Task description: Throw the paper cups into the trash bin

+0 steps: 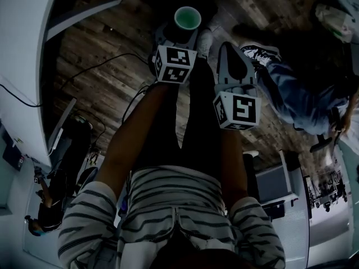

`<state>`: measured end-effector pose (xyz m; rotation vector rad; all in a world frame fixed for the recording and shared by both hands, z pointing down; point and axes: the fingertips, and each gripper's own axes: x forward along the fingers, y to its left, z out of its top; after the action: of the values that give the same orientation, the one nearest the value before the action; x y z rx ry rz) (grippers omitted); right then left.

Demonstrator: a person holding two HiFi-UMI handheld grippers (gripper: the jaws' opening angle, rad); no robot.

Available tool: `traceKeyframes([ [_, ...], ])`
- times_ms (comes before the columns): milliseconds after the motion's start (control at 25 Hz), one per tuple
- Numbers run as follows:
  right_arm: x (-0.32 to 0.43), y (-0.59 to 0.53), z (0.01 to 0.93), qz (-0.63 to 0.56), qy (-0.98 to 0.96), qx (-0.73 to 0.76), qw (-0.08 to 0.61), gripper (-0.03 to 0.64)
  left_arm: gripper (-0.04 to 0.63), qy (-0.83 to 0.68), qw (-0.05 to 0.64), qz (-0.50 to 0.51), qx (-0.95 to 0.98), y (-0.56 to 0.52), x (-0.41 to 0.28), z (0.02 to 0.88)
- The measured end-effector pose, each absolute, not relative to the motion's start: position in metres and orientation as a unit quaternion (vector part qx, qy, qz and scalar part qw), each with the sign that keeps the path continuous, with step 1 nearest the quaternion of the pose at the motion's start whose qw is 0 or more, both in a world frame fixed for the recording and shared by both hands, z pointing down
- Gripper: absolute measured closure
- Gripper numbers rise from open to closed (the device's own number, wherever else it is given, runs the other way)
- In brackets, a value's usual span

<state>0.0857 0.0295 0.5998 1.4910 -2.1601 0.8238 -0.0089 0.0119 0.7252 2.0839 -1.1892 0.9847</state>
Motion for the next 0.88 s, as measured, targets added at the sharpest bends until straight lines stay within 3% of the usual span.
traceKeyframes([
  [880, 0.091, 0.054, 0.637, 0.320, -0.755, 0.535, 0.202, 0.600, 0.314, -0.368, 0.273, 0.442, 0.771, 0.012, -0.014, 0.827],
])
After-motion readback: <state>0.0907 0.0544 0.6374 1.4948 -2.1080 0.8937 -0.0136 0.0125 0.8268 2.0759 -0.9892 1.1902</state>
